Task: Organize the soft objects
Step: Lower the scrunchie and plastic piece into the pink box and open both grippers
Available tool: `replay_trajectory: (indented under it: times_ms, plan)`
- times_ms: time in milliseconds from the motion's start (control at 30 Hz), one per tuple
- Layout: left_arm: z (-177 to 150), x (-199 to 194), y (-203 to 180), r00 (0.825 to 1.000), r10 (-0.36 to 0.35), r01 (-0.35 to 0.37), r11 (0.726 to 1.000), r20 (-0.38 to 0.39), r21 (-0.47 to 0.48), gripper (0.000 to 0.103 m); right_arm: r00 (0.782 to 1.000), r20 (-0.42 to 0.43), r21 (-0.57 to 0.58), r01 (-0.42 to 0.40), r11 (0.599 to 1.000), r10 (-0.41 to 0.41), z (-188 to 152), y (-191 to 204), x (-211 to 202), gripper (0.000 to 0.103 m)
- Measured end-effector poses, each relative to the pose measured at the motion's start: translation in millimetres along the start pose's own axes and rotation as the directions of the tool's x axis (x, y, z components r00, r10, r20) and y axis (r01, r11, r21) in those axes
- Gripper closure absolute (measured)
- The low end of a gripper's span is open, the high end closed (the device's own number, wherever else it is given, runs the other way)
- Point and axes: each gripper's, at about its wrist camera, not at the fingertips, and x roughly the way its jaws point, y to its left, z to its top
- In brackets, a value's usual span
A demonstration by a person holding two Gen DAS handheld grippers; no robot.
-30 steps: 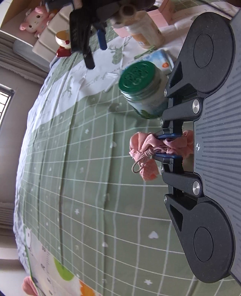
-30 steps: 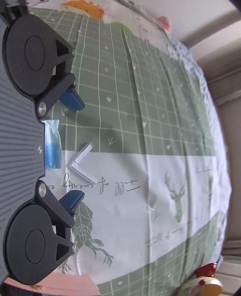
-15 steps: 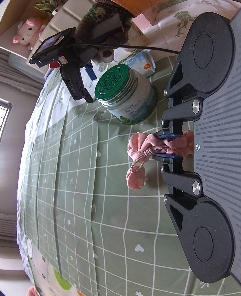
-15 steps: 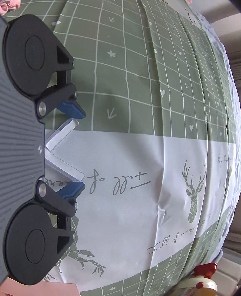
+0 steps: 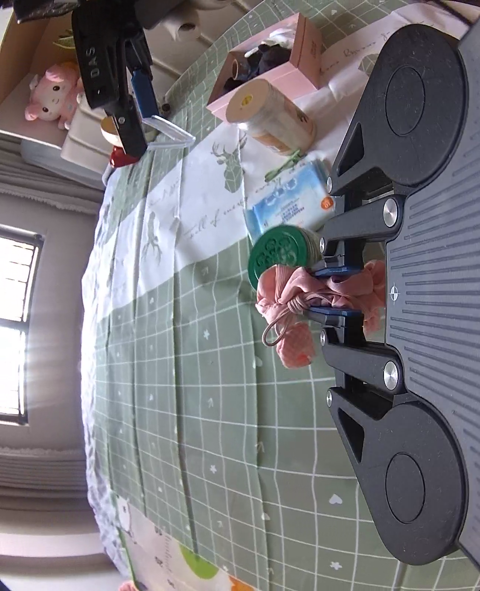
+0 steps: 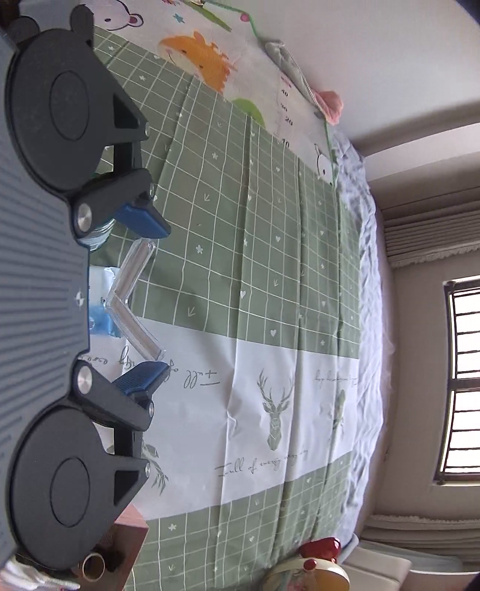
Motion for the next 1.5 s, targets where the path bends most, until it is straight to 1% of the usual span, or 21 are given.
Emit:
replay_trajectory:
  times_ms: [100, 267, 367, 433, 467, 567, 633, 667, 733, 767, 867, 1000, 1167, 1233, 1300, 1367, 1467, 1500]
  plan:
    - [13.6, -5.8, -29.2, 1.000, -0.021, 0.020, 0.999, 0.014, 0.030, 0.084, 0.999, 0.047, -0.017, 0.006, 1.000, -0.005, -15.1, -16.0, -44.3, 0.029]
    - [32.2, -6.8, -89.9, 0.997, -0.076, 0.073, 0.993, 0.027, 0.088, 0.084, 0.995, 0.094, -0.019, 0.044, 0.999, -0.042, -44.3, -57.4, -98.4, 0.029]
    - [41.3, 1.0, -133.5, 0.992, -0.129, 0.126, 0.984, 0.015, 0.125, 0.084, 0.989, 0.128, 0.004, 0.076, 0.997, -0.076, -60.6, -91.2, -125.5, 0.029]
    - [46.9, 8.8, -164.7, 0.984, -0.178, 0.175, 0.974, 0.008, 0.144, 0.084, 0.982, 0.152, 0.026, 0.108, 0.994, -0.111, -70.8, -116.1, -141.4, 0.029]
    - [50.1, 13.2, -178.5, 0.979, -0.204, 0.201, 0.968, 0.004, 0.151, 0.084, 0.979, 0.162, 0.037, 0.123, 0.992, -0.128, -75.7, -128.6, -148.1, 0.029]
    - [59.2, 32.7, -227.5, 0.954, -0.299, 0.297, 0.938, -0.017, 0.179, 0.084, 0.972, 0.172, 0.091, 0.149, 0.985, -0.163, -93.5, -169.6, -161.5, 0.029]
    - [68.1, 54.2, -258.5, 0.928, -0.369, 0.371, 0.911, -0.049, 0.180, 0.084, 0.967, 0.169, 0.130, 0.168, 0.977, -0.189, -107.9, -194.0, -164.2, 0.029]
    - [73.1, 66.1, -271.0, 0.916, -0.395, 0.401, 0.901, -0.071, 0.166, 0.084, 0.965, 0.168, 0.148, 0.178, 0.973, -0.202, -114.9, -205.0, -163.3, 0.029]
    - [82.0, 93.4, -294.8, 0.895, -0.432, 0.445, 0.883, -0.110, 0.150, 0.084, 0.961, 0.166, 0.173, 0.195, 0.965, -0.223, -128.2, -223.1, -156.9, 0.029]
    - [85.4, 105.3, -304.5, 0.891, -0.437, 0.453, 0.878, -0.125, 0.157, 0.084, 0.959, 0.164, 0.184, 0.202, 0.962, -0.233, -133.6, -230.4, -153.3, 0.029]
    - [95.7, 146.1, -332.9, 0.888, -0.423, 0.454, 0.869, -0.180, 0.196, 0.084, 0.958, 0.159, 0.196, 0.205, 0.959, -0.238, -149.6, -245.0, -138.1, 0.029]
    - [102.8, 192.1, -352.7, 0.882, -0.384, 0.440, 0.879, -0.272, 0.186, 0.084, 0.955, 0.153, 0.155, 0.231, 0.960, -0.255, -165.3, -248.8, -111.0, 0.029]
    - [97.5, 227.3, -373.5, 0.877, -0.316, 0.405, 0.892, -0.363, 0.201, 0.082, 0.959, 0.117, 0.134, 0.243, 0.961, -0.259, -176.7, -252.0, -64.2, 0.029]
    - [93.6, 239.6, -382.0, 0.887, -0.251, 0.358, 0.904, -0.388, 0.234, 0.079, 0.957, 0.098, 0.126, 0.259, 0.958, -0.271, -181.4, -253.4, -47.6, 0.029]
    - [91.2, 249.4, -387.4, 0.898, -0.194, 0.314, 0.911, -0.395, 0.266, 0.071, 0.953, 0.085, 0.119, 0.279, 0.953, -0.290, -184.3, -254.3, -34.8, 0.029]
    - [92.5, 254.2, -389.2, 0.906, -0.177, 0.296, 0.913, -0.384, 0.279, 0.068, 0.951, 0.073, 0.114, 0.291, 0.950, -0.300, -189.0, -257.3, -24.0, 0.029]
    - [94.7, 260.2, -390.1, 0.919, -0.134, 0.254, 0.920, -0.372, 0.297, 0.064, 0.956, 0.064, 0.130, 0.276, 0.952, -0.286, -194.8, -262.6, -14.1, 0.028]
    - [94.8, 260.8, -389.8, 0.923, -0.122, 0.241, 0.923, -0.365, 0.301, 0.059, 0.958, 0.066, 0.138, 0.269, 0.953, -0.280, -196.0, -263.8, -13.1, 0.027]
